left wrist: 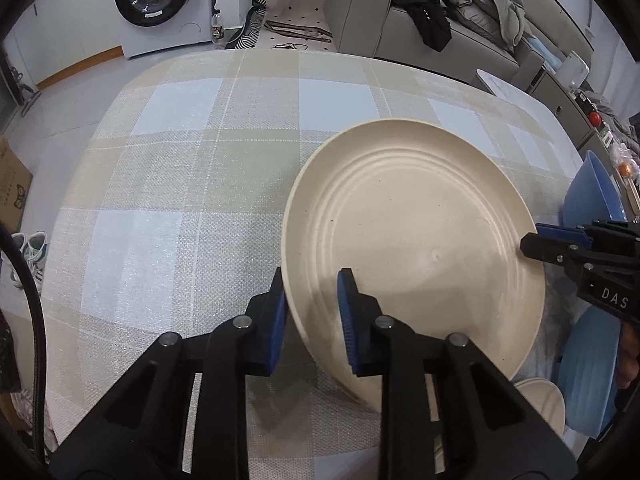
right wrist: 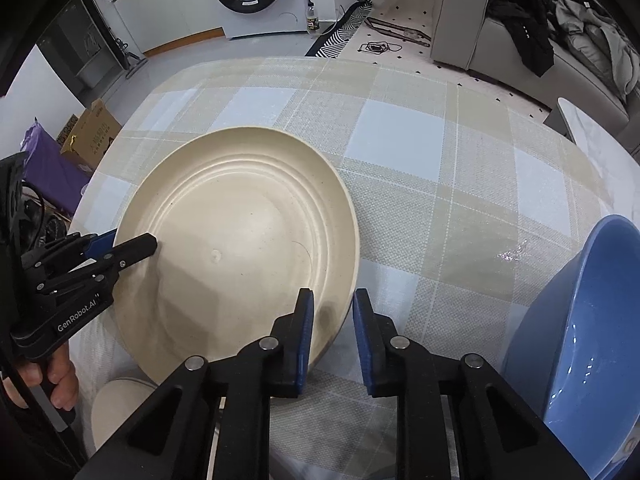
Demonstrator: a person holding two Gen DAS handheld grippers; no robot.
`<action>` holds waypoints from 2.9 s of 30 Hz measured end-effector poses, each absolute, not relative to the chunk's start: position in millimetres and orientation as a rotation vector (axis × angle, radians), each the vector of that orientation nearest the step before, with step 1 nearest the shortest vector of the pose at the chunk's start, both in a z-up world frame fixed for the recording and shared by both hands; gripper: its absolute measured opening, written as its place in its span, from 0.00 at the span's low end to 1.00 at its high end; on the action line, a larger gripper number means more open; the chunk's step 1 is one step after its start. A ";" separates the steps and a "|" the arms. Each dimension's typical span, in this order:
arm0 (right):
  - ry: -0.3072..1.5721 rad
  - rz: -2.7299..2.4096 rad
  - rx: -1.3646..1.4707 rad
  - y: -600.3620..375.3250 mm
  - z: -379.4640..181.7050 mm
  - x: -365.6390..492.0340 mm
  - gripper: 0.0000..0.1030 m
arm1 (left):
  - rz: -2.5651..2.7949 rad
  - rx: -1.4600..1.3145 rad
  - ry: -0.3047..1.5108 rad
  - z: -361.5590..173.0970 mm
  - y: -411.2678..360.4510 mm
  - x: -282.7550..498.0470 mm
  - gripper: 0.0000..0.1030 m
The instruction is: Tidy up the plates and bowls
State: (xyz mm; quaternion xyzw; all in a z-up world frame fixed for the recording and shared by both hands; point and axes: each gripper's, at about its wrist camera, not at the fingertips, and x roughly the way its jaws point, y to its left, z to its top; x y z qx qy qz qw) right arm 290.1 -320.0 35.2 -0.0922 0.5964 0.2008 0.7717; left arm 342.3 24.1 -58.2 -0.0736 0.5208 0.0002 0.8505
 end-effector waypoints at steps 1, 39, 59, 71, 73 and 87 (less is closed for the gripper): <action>1.290 0.431 -0.200 -320.6 35.2 290.1 0.17 | -0.001 -0.155 1.096 -57.8 23.8 341.7 0.20; 1.154 0.454 -0.166 -324.5 99.1 259.0 0.16 | 0.014 -0.148 0.971 28.5 23.2 272.5 0.20; 1.009 0.488 -0.147 -338.9 163.3 197.9 0.16 | -0.001 -0.117 0.884 91.7 6.3 195.2 0.20; 0.953 0.485 -0.120 -358.0 187.2 153.6 0.16 | -0.028 -0.080 0.860 116.1 -22.0 137.1 0.21; 0.943 0.482 -0.126 -360.2 190.2 144.4 0.16 | -0.033 -0.075 0.856 118.3 -25.3 127.0 0.21; 0.895 0.468 -0.133 -367.5 188.9 88.3 0.16 | -0.037 -0.051 0.848 116.0 -42.3 72.4 0.22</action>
